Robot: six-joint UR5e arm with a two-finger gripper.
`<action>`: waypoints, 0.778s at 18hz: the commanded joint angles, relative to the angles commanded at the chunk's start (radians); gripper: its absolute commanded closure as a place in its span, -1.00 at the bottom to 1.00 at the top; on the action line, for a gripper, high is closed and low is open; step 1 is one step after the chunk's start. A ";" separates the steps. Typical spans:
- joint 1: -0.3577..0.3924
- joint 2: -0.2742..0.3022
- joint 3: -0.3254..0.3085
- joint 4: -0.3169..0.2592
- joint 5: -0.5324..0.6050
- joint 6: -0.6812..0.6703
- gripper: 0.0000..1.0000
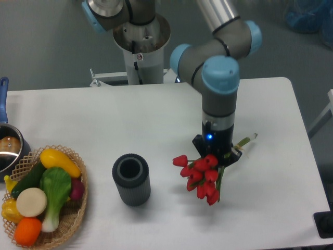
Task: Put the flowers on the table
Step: 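Lower the tulips onto the table beside the black cup, laying them down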
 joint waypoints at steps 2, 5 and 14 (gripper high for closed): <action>-0.011 -0.035 0.000 0.003 0.002 0.000 0.56; -0.018 -0.049 0.002 0.003 0.000 -0.002 0.56; -0.018 -0.074 0.014 0.006 -0.003 -0.006 0.17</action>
